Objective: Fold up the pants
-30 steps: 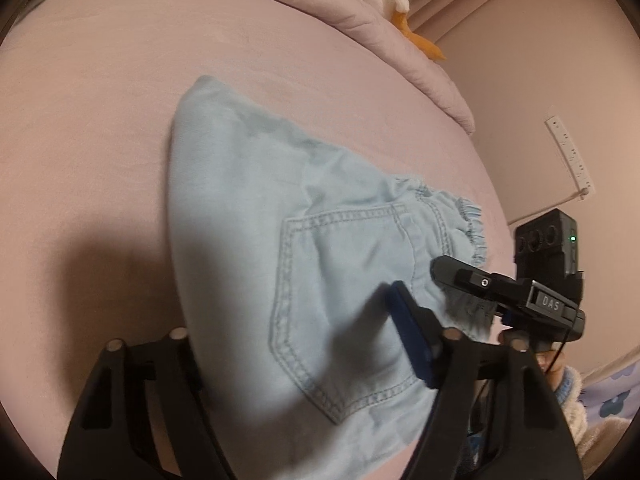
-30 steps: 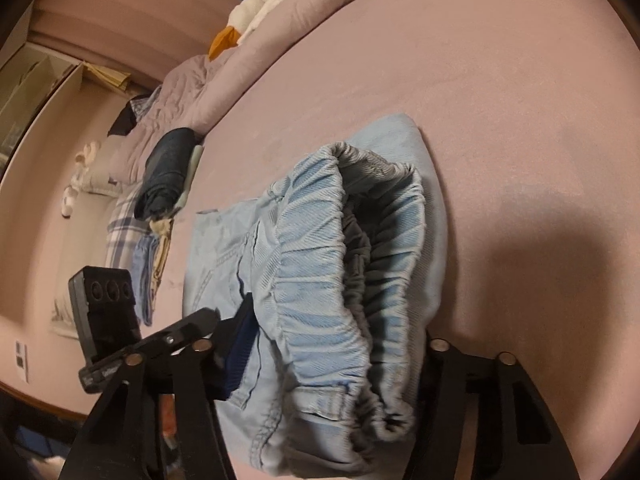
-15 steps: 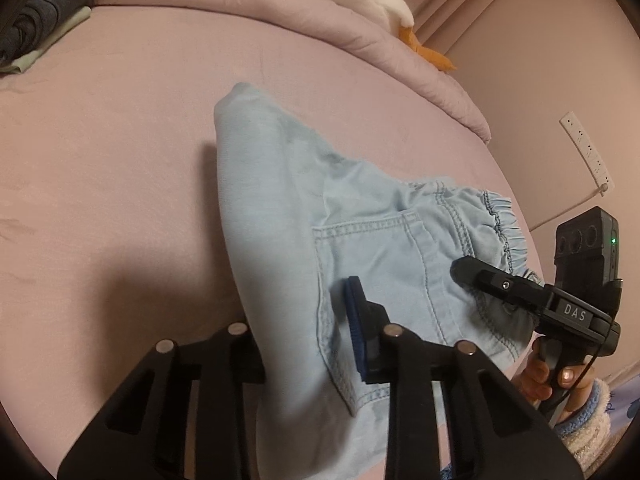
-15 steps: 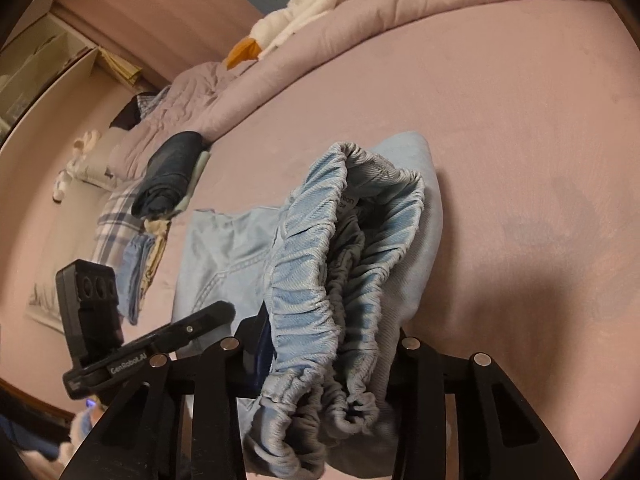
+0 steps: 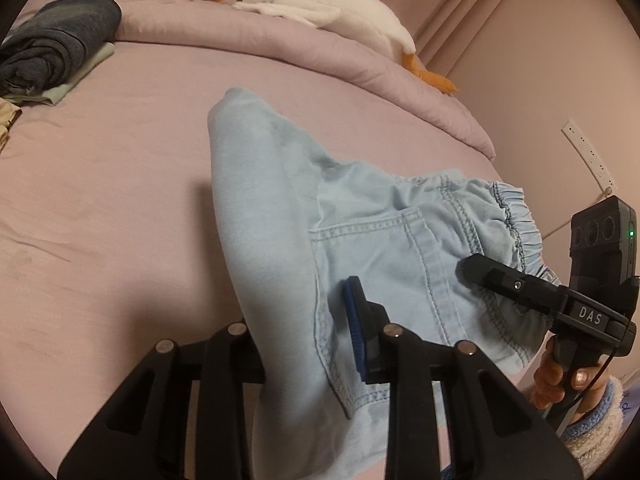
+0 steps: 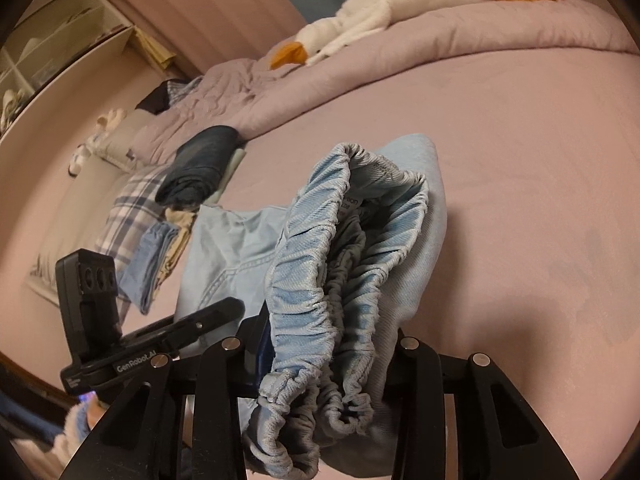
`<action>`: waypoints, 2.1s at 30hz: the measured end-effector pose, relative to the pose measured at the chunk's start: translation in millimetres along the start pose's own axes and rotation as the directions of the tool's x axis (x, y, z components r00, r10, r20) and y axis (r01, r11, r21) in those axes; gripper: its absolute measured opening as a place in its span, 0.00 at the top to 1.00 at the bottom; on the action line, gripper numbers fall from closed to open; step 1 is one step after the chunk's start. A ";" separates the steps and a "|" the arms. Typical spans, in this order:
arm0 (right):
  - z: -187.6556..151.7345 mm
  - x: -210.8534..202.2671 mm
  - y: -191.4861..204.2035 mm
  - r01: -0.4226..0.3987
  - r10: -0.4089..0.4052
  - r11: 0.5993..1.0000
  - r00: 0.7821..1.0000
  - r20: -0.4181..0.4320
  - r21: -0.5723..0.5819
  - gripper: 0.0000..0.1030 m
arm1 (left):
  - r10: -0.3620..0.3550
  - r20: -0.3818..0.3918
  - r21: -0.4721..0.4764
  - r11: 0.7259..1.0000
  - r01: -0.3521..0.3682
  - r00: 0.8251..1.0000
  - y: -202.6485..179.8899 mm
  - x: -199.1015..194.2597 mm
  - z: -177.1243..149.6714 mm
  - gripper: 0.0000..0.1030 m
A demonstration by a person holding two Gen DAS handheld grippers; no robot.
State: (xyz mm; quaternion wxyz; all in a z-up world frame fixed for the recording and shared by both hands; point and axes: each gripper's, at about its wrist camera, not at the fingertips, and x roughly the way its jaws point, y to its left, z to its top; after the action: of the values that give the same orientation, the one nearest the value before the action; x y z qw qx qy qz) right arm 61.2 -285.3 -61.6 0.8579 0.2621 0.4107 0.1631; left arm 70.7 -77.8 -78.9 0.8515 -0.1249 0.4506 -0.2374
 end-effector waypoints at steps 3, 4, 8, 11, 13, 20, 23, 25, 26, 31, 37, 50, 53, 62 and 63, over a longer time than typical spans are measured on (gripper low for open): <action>3.4 3.2 3.4 -0.005 0.005 1.000 1.000 -0.003 -0.017 0.61 | 0.011 0.011 0.001 1.000 -0.011 1.000 4.7 -6.9 -0.3 0.73; 3.6 3.8 5.8 -0.005 0.004 1.000 1.000 -0.003 -0.018 0.61 | 0.013 0.014 0.000 1.000 -0.013 1.000 4.6 -6.9 2.0 0.73; 7.0 8.0 9.9 -0.006 0.006 0.999 1.000 -0.010 -0.040 0.61 | 0.023 0.028 -0.004 1.000 -0.023 0.999 11.2 -9.6 6.7 0.73; 10.4 11.9 13.0 -0.009 0.009 0.999 1.000 -0.012 -0.051 0.61 | 0.032 0.033 -0.005 0.999 -0.032 0.999 16.6 -10.4 11.4 0.73; 13.1 14.8 14.2 -0.011 0.010 0.998 1.000 -0.012 -0.057 0.61 | 0.037 0.038 -0.005 0.999 -0.037 0.999 20.8 -10.8 15.2 0.73; 18.6 24.1 18.3 -0.020 0.019 0.997 1.000 -0.012 -0.071 0.61 | 0.055 0.052 -0.007 0.998 -0.055 0.997 33.4 -11.3 28.9 0.73; 20.3 26.5 20.3 -0.021 0.020 0.997 1.000 -0.012 -0.073 0.61 | 0.061 0.055 -0.007 0.998 -0.060 0.997 38.8 -10.9 33.1 0.73; 22.7 29.9 22.8 -0.021 0.020 0.997 1.000 -0.011 -0.080 0.61 | 0.065 0.057 -0.007 0.998 -0.065 0.996 41.9 -10.4 35.9 0.73; 21.8 29.9 23.9 -0.019 0.019 0.997 1.000 -0.010 -0.078 0.61 | 0.067 0.058 -0.008 0.998 -0.067 0.996 43.7 -10.0 37.6 0.73; 20.3 29.8 25.9 -0.017 0.016 0.997 1.000 -0.008 -0.074 0.61 | 0.074 0.059 -0.009 0.997 -0.073 0.996 50.2 -7.3 45.1 0.73; 22.7 33.7 27.5 -0.018 0.017 0.997 1.000 -0.007 -0.075 0.61 | 0.084 0.059 -0.009 0.996 -0.083 0.995 56.5 -2.9 52.6 0.73; 32.3 50.6 26.6 -0.014 0.014 0.998 1.000 -0.011 -0.059 0.61 | 0.102 0.047 -0.021 0.995 -0.101 0.994 68.9 11.9 66.8 0.73; 34.3 60.3 19.5 -0.016 0.016 0.999 1.000 -0.020 -0.034 0.61 | 0.109 0.038 -0.029 0.994 -0.108 0.993 72.9 20.5 72.0 0.73; 38.7 103.0 -11.1 0.040 -0.035 0.997 0.995 -0.090 0.062 0.58 | 0.191 -0.012 -0.014 0.981 -0.191 0.981 87.1 48.8 77.0 0.72; 38.3 104.8 -15.4 0.036 -0.028 0.996 0.995 -0.099 0.080 0.52 | 0.204 -0.013 -0.006 0.979 -0.205 0.979 88.6 49.6 76.0 0.70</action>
State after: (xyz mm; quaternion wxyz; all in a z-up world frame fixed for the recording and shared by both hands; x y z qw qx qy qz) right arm 156.4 -258.1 -115.4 0.8278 0.2820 0.4628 0.1450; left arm 183.3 -27.6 -109.1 0.8680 -0.0797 0.4674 -0.1477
